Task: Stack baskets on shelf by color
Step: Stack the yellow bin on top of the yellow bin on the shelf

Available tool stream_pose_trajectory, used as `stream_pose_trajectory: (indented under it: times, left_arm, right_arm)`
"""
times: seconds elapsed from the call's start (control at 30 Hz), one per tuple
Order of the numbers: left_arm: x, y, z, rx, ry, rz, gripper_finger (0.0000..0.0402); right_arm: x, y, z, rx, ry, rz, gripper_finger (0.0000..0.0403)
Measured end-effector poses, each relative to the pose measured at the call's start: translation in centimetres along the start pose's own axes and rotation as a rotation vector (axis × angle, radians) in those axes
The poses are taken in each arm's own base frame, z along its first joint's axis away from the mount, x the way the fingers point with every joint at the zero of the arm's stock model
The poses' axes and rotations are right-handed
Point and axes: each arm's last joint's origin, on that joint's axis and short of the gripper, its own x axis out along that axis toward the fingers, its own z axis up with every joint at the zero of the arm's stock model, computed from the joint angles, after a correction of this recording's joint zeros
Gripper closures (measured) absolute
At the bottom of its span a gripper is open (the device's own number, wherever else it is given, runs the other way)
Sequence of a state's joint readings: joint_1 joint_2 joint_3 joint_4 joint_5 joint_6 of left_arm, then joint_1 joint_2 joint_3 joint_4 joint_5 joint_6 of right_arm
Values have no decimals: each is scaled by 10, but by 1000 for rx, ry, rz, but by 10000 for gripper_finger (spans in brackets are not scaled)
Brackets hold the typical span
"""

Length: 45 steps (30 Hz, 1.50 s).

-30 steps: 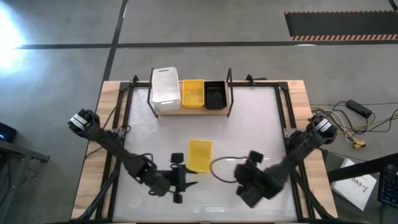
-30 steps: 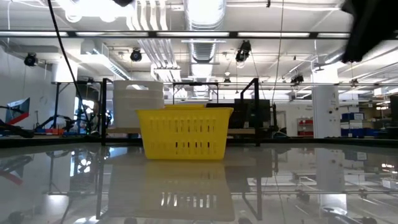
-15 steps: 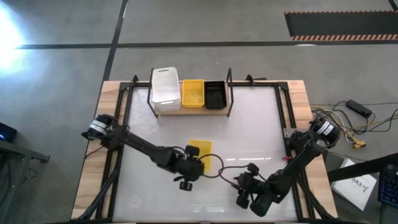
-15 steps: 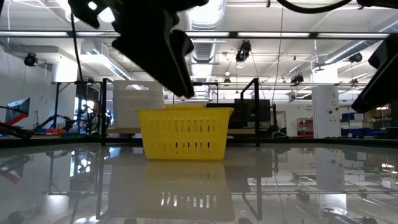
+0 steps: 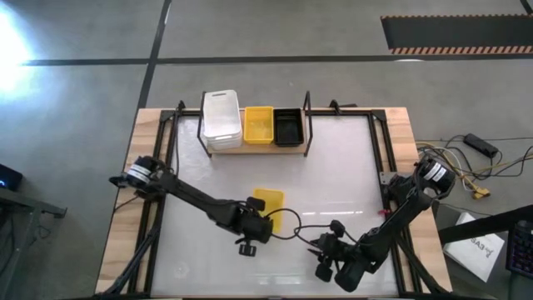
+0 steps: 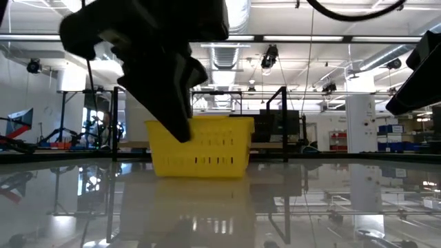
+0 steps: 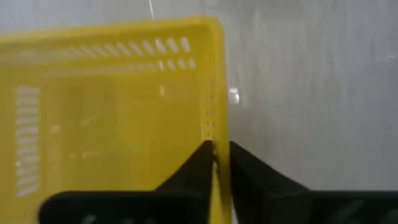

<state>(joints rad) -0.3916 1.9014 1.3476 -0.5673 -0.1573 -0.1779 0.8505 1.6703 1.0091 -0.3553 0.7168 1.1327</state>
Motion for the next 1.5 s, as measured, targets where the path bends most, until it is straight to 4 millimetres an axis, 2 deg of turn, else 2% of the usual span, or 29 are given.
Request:
stream_pose_trajectory:
  times: [0.07, 0.17, 0.4, 0.53, 0.67, 0.9, 1.03, 1.2, 1.5]
  left_arm:
    - [-7, 1, -1, -17, 12, -2, 391]
    - [-25, 2, 2, -19, 10, 3, 398]
    - [-99, 10, 17, -20, -117, 155, 401]
    - [-132, 34, 21, 28, -191, 276, 401]
    - [-150, 82, 19, 38, -192, 358, 401]
    - [-140, 189, 6, -43, -93, 551, 401]
    - [-122, 230, -2, -80, -44, 612, 401]
    - [-104, 249, -7, -60, 18, 621, 401]
    - [-73, 255, -10, -25, 108, 590, 401]
  right_arm:
    - [0, 0, 0, -3, -6, -1, 288]
    - [0, 0, 1, -15, -17, -5, 293]
    - [0, 0, 1, -70, -18, -8, 302]
    - [0, 0, 1, -72, -18, -8, 309]
    - [0, 0, 1, -82, -25, -11, 317]
    - [0, 0, 2, -85, -64, -28, 328]
    - [0, 0, 2, -83, -66, -27, 333]
    - [0, 1, 3, -80, -72, -17, 335]
    - [0, 1, 3, -76, -74, -13, 335]
